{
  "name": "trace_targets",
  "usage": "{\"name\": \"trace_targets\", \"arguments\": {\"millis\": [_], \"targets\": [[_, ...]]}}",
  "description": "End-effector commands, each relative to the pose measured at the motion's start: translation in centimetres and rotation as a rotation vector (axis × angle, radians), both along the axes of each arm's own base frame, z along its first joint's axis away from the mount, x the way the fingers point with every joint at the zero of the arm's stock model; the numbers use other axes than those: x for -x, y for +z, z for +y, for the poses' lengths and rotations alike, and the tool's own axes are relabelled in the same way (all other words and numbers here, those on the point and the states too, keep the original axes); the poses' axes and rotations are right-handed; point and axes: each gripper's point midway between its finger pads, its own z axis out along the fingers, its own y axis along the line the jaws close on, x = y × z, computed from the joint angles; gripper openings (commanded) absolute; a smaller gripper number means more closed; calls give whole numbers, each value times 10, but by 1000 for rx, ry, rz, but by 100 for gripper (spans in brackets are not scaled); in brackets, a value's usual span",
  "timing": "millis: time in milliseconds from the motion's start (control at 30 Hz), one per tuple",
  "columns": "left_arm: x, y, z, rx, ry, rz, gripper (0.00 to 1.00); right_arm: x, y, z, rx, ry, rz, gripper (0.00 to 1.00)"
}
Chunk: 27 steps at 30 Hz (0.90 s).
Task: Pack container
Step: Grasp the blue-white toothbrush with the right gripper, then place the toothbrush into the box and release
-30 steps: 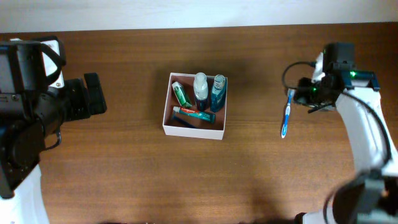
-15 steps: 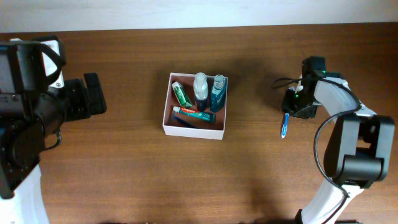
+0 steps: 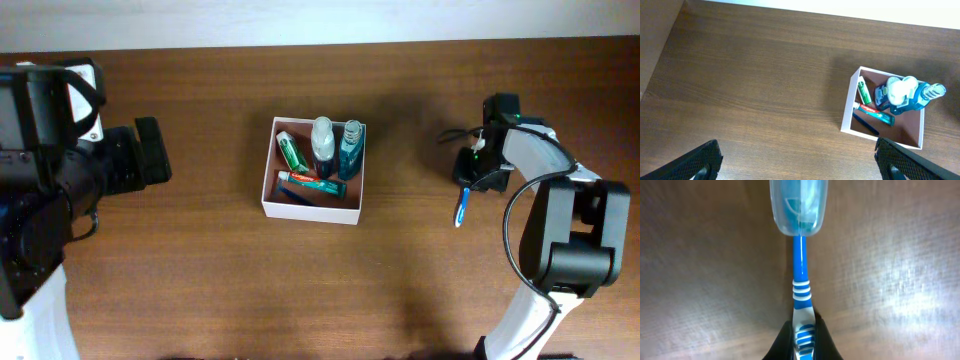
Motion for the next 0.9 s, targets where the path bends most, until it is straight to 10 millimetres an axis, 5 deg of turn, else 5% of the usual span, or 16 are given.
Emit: {"name": "trace_targets", "arguments": {"millis": [0, 200, 300, 433, 533, 633, 867], "targets": [[4, 5, 2, -5, 7, -19, 99, -4, 34, 7, 15, 23, -46, 4], [4, 5, 2, -5, 7, -19, 99, 0, 137, 81, -82, 241, -255, 4], [4, 5, 2, -5, 7, -19, 99, 18, 189, 142, -98, 511, -407, 4], [4, 5, 2, -5, 7, -19, 99, 47, 223, 218, -77, 970, -563, 4], [4, 5, 2, -5, 7, -19, 99, 69, 224, 272, -47, 1317, -631, 4], [4, 5, 2, -5, 7, -19, 99, 68, 214, 301, 32, 1497, -667, 4], [4, 5, 2, -5, 7, -18, 99, 32, 164, 329, 137, 1713, -668, 4]]}}
